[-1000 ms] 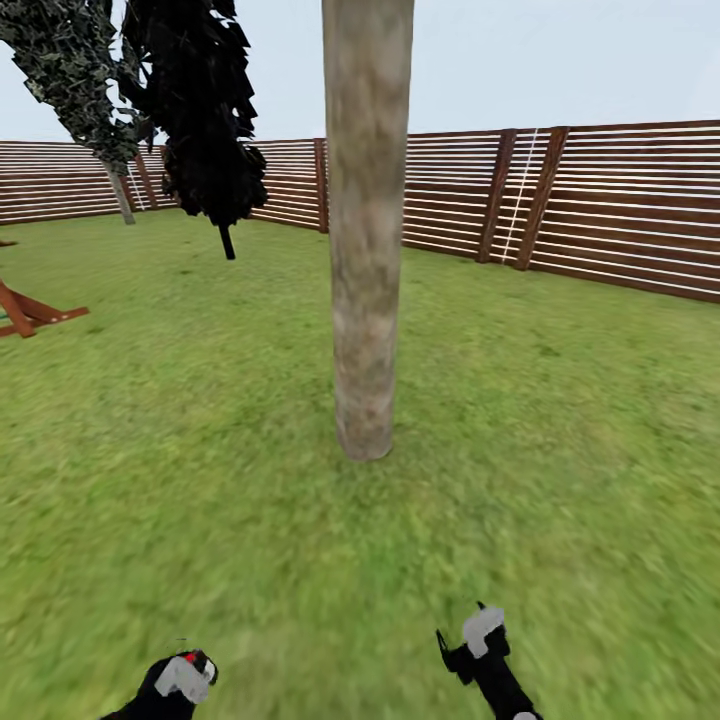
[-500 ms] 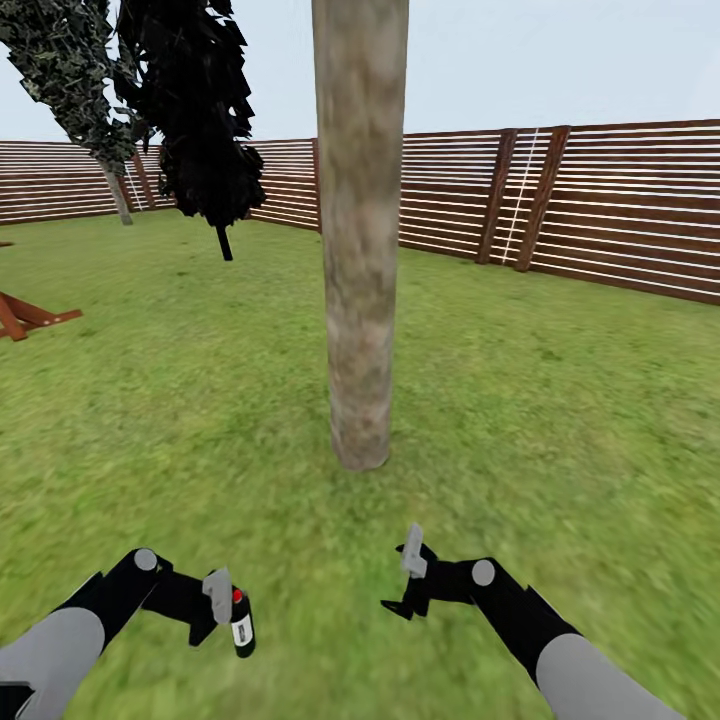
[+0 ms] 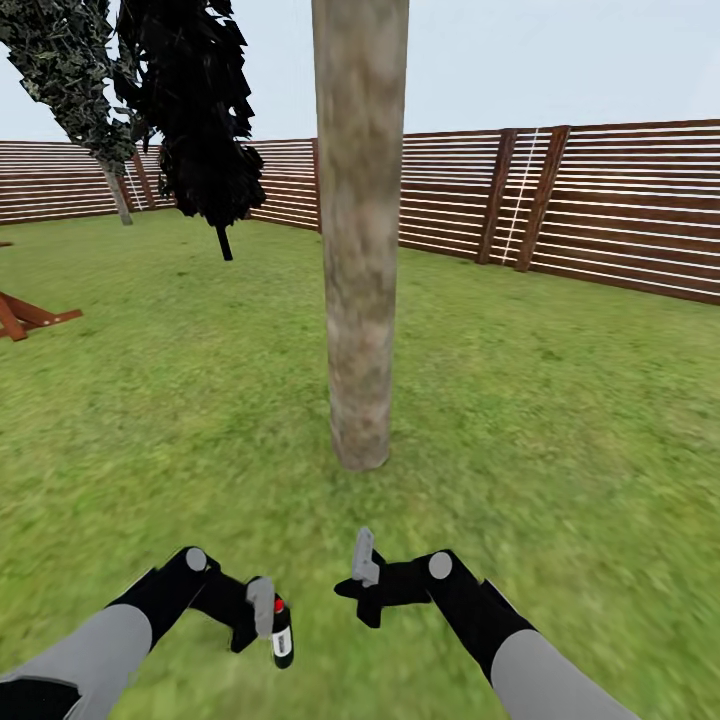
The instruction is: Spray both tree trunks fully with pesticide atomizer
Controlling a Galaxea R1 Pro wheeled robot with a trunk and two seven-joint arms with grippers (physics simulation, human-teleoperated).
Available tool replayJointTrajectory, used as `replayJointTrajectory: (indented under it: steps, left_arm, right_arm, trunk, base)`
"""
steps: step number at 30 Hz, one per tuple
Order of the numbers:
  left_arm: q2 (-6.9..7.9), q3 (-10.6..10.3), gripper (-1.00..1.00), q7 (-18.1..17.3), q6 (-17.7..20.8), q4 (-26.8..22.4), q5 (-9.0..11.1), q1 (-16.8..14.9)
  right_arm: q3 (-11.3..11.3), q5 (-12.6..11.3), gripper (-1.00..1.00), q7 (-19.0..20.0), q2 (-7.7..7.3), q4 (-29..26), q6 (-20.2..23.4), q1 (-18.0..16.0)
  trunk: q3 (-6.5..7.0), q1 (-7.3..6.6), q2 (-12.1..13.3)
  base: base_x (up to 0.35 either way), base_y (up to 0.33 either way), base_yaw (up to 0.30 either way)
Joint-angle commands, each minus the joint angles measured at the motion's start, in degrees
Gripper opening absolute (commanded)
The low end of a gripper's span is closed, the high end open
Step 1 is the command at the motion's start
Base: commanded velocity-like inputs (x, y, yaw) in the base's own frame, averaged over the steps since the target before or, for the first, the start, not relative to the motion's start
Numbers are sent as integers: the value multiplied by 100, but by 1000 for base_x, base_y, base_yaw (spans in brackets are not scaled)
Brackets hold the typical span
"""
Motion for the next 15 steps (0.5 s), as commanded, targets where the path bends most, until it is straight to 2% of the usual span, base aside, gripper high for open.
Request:
replayJointTrajectory:
  steps: [1,3,5,8,11,15]
  left_arm:
    - [-87,-4,-100,-3,-53,-10,-154,-6]
    - [-267,6,-100,9,-39,-13,-443,-13]
    - [-376,11,-100,12,-34,-16,-551,-17]
    - [-483,18,-100,21,-34,-72,-578,-25]
    - [-520,41,-100,22,-27,-293,-573,-19]
    - [-559,52,-100,30,-33,-356,-523,-18]
  right_arm:
    - [-7,60,-100,2,3,-5,-44,-2]
    - [-7,60,-100,2,3,-7,-44,-2]
    - [-5,60,-100,2,4,-10,-44,-2]
    - [-4,60,-100,2,0,-6,-52,-2]
    - [-3,60,-100,2,-3,-12,-53,-2]
    - [-3,60,-100,2,-4,-6,-53,-2]
  trunk:
    - [-5,-1,-2]
    - [-5,-1,-2]
    - [-5,-1,-2]
    - [-5,-1,-2]
    - [-5,-1,-2]
    - [-5,-1,-2]
  base:
    - [0,0,0]
    - [0,0,0]
    - [0,0,0]
    - [0,0,0]
    - [0,0,0]
    - [0,0,0]
